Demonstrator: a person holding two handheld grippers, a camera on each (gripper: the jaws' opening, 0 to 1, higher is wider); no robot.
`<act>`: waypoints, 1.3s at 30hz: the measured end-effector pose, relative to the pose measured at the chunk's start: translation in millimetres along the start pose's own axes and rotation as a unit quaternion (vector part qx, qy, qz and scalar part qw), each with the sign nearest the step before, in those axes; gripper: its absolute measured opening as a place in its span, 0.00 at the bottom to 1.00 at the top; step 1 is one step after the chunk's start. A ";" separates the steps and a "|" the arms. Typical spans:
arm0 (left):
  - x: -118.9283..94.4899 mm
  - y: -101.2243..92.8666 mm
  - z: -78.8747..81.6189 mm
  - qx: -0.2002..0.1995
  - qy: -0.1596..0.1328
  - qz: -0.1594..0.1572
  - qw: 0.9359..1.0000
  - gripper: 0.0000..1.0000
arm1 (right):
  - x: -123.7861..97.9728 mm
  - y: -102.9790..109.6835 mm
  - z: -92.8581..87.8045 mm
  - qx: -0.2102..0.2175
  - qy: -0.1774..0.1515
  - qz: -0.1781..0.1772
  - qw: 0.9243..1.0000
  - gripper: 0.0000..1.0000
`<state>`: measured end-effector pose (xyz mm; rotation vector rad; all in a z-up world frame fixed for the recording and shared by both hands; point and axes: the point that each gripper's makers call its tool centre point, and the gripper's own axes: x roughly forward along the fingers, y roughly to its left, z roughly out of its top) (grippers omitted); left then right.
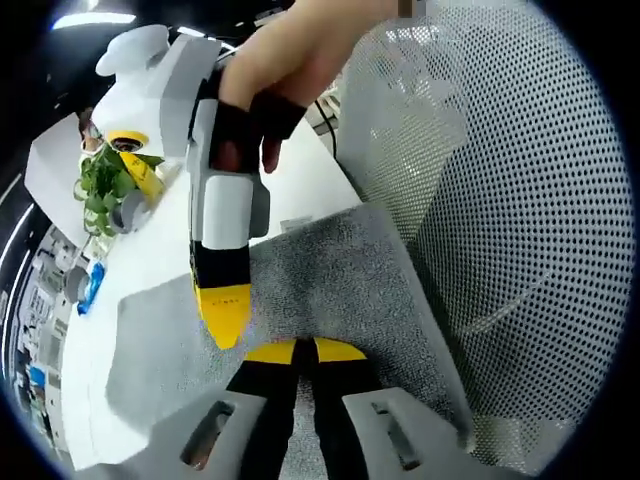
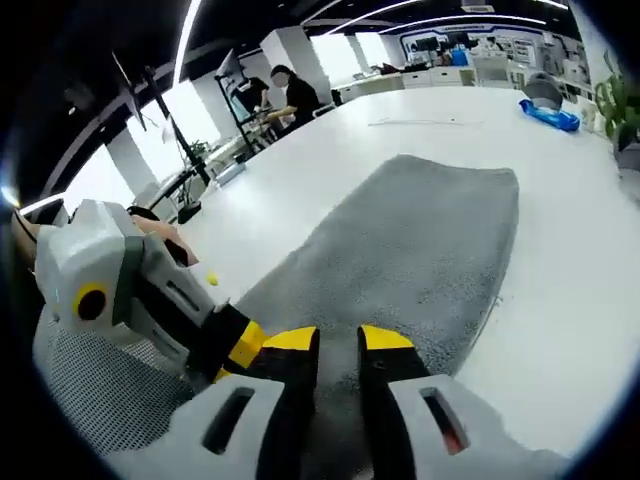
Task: Fold the towel on the table until its edges align and the towel forms a compact rectangular stack.
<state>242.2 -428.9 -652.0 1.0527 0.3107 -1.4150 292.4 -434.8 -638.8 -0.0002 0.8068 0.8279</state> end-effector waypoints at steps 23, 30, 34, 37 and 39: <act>-31.6 52.9 -84.7 -0.117 0.121 0.127 0.978 0.01 | 9.6 44.5 -9.2 -0.348 0.063 0.019 0.935 0.23; -32.4 53.9 -86.7 -0.143 0.111 0.133 0.974 0.01 | 6.4 42.7 -25.6 -0.414 0.109 0.023 0.903 0.13; -32.9 53.2 -86.7 -0.144 0.101 0.140 0.974 0.01 | 4.8 49.3 -34.9 -0.449 0.126 0.043 0.884 0.15; -33.9 52.6 -85.9 -0.144 0.096 0.144 0.974 0.01 | 8.8 57.3 -42.5 -0.521 0.144 0.044 0.840 0.17; -34.2 52.6 -86.3 -0.102 0.113 0.143 0.978 0.01 | 13.0 57.1 -31.8 -0.575 0.136 0.007 0.807 0.26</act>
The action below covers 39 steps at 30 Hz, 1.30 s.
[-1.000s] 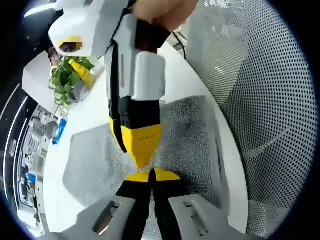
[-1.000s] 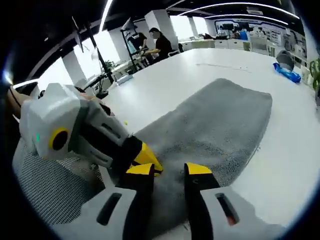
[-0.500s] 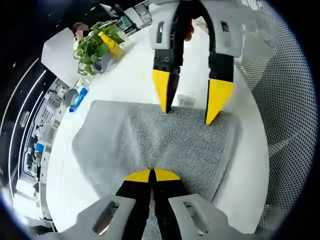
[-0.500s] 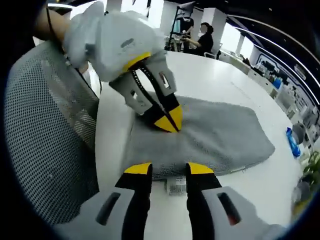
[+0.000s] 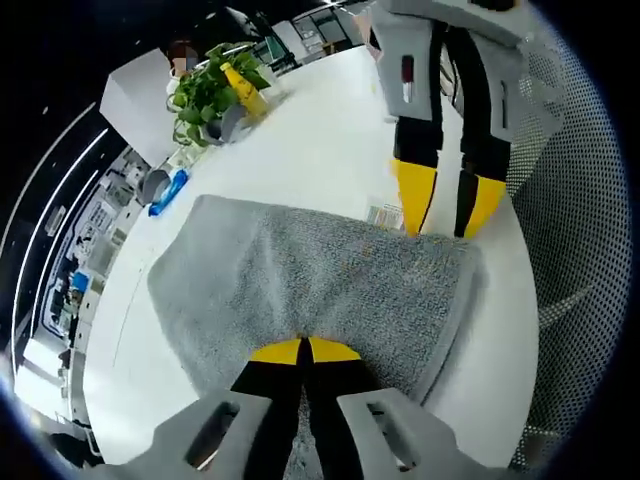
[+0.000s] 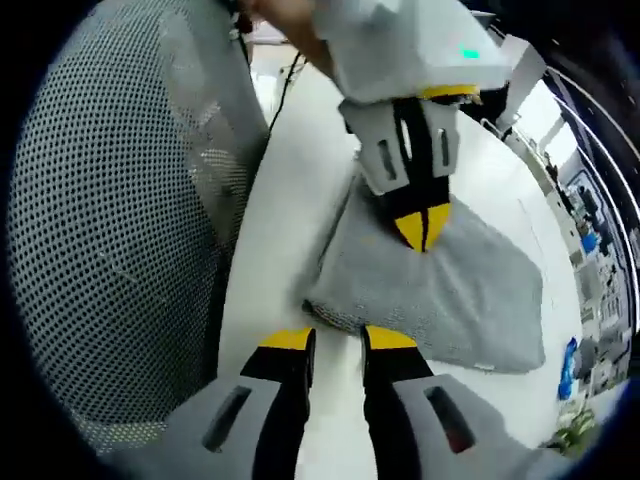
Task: Fold the towel on the table until its edges align and the towel forms a compact rectangular stack.
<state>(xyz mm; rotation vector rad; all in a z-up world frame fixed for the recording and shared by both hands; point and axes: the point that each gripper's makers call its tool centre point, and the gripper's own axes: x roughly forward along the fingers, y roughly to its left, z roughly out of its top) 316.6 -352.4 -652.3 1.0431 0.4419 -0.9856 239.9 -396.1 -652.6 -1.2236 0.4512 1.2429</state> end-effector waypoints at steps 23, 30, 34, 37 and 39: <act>-1.0 -1.1 -1.9 0.005 0.007 -0.003 1.000 0.01 | -2.5 -3.9 19.1 0.020 -0.028 0.010 0.999 0.03; -29.0 8.8 32.4 -0.119 -0.107 -0.017 0.987 0.13 | -14.9 -28.0 12.5 0.202 -0.091 -0.001 0.975 0.03; -51.9 0.5 67.5 -0.068 -0.172 -0.036 0.982 0.15 | -17.1 -34.7 4.2 0.244 -0.097 -0.007 0.965 0.03; -47.0 -25.1 77.4 -0.070 -0.177 -0.096 0.977 0.18 | -19.4 -38.6 1.7 0.262 -0.104 -0.010 0.959 0.03; -38.7 -34.4 67.7 -0.051 -0.142 -0.108 0.983 0.19 | -21.2 -39.9 1.3 0.264 -0.106 -0.015 0.959 0.03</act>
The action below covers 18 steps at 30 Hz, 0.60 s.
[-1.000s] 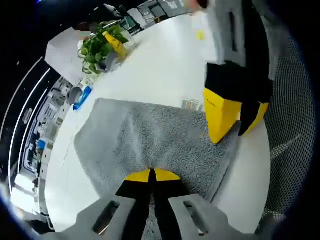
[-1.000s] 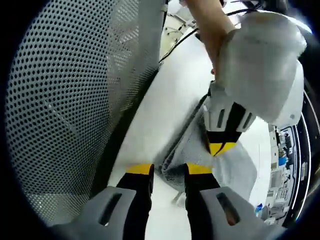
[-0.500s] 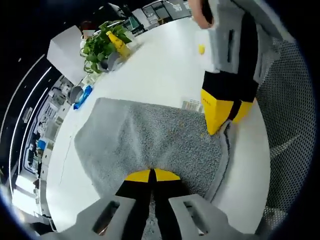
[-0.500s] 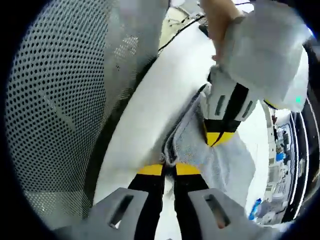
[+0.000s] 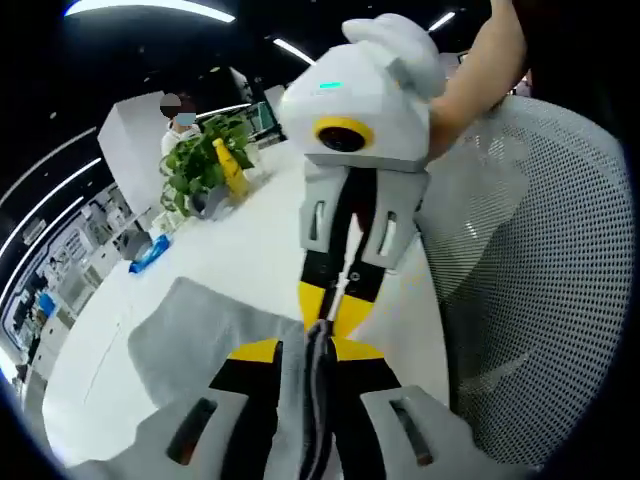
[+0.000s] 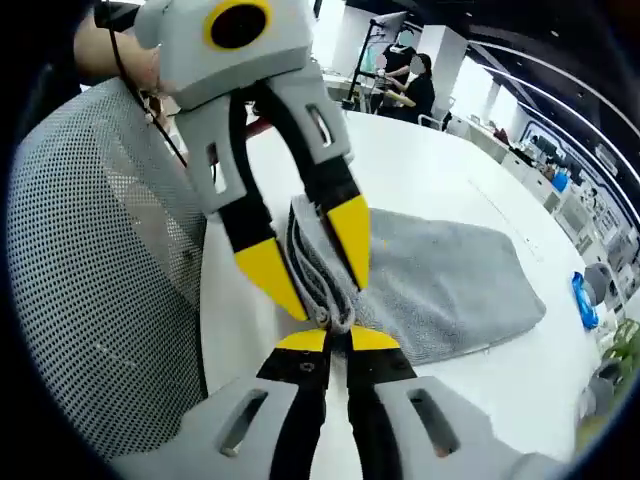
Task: Fold the towel on the table until its edges align and the towel forms a compact rectangular stack.
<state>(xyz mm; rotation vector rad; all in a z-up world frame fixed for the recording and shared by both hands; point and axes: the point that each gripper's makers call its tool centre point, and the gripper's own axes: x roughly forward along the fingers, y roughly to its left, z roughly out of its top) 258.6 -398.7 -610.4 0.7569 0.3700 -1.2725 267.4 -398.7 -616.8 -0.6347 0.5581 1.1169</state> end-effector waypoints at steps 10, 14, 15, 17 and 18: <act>-6.5 12.5 -65.2 0.037 0.126 0.032 0.991 0.19 | -13.0 -11.2 2.4 0.029 -0.025 -0.007 0.999 0.02; -15.9 26.2 -71.7 -0.033 0.117 0.061 0.991 0.18 | -26.3 -35.4 -11.3 0.078 -0.031 -0.040 0.996 0.02; -17.3 27.8 -72.8 -0.037 0.117 0.064 0.990 0.18 | -28.9 -39.3 -13.3 0.087 -0.034 -0.046 0.995 0.02; -18.9 30.2 -71.3 -0.043 0.108 0.070 0.991 0.17 | -34.1 -45.1 -14.2 0.107 -0.044 -0.053 0.992 0.02; -18.3 30.5 -68.4 -0.054 0.095 0.071 0.991 0.15 | -34.9 -45.7 -13.9 0.111 -0.047 -0.052 0.991 0.02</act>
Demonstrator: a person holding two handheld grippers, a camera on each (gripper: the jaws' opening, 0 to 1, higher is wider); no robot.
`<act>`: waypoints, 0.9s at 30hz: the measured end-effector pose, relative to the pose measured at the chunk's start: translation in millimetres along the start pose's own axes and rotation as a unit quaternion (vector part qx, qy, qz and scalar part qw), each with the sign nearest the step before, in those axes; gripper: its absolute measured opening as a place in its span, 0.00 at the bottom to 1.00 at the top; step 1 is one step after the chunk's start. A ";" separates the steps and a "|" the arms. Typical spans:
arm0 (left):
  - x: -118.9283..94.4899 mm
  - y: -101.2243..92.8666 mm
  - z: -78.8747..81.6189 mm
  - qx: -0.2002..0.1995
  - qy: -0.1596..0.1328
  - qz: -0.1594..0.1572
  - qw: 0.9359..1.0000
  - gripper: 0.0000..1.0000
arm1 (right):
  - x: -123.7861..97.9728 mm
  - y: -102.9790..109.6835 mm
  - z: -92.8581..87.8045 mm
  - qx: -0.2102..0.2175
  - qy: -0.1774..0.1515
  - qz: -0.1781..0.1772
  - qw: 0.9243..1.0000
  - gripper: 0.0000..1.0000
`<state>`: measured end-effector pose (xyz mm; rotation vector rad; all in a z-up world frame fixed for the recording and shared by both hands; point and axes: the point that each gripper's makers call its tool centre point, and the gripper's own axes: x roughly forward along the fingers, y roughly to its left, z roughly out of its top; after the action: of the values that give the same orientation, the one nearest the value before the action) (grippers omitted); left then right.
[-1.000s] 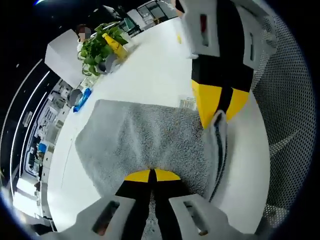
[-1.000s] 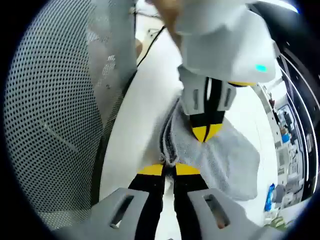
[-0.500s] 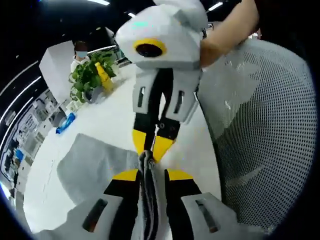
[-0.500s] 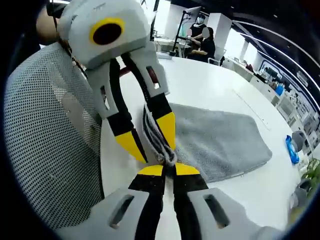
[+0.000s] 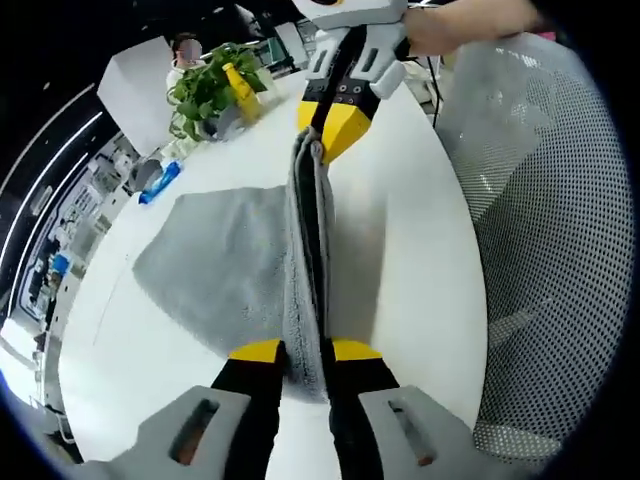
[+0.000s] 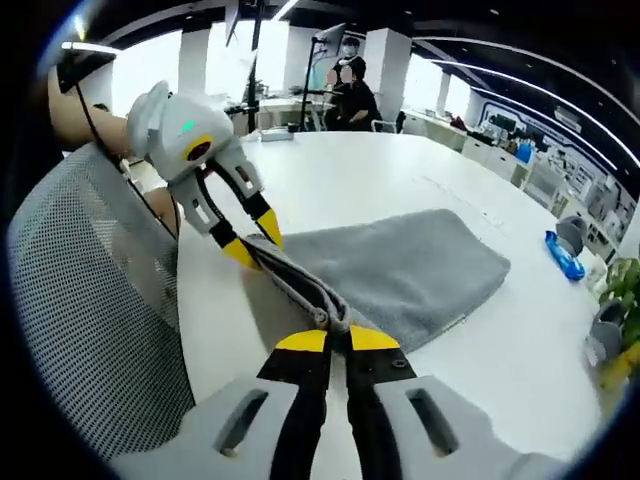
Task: Fold the towel on the table until its edges align and the towel forms a compact rectangular stack.
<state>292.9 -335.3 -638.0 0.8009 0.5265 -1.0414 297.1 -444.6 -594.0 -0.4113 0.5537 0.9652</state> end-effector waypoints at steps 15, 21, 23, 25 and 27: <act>-14.5 34.8 -3.4 -0.123 -0.057 0.063 0.989 0.19 | -3.1 -6.3 6.6 0.055 -0.028 -0.008 0.998 0.02; -14.4 37.2 -17.9 -0.111 -0.023 0.075 0.991 0.18 | -7.0 -16.8 4.4 0.076 -0.032 -0.025 0.996 0.02; -14.2 36.7 -15.5 -0.110 -0.028 0.075 0.991 0.12 | -7.8 -18.4 4.1 0.080 -0.034 -0.028 0.996 0.02; -13.8 37.0 -11.9 -0.107 -0.036 0.075 0.991 0.10 | -8.0 -19.7 3.1 0.081 -0.031 -0.032 0.996 0.02; -13.9 34.2 -6.3 -0.095 -0.042 0.069 0.992 0.11 | -8.9 -21.5 4.1 0.088 -0.036 -0.034 0.995 0.02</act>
<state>317.9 -313.4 -620.6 0.6130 0.4836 -0.8797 312.5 -459.1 -583.5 -0.2349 0.5514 0.8554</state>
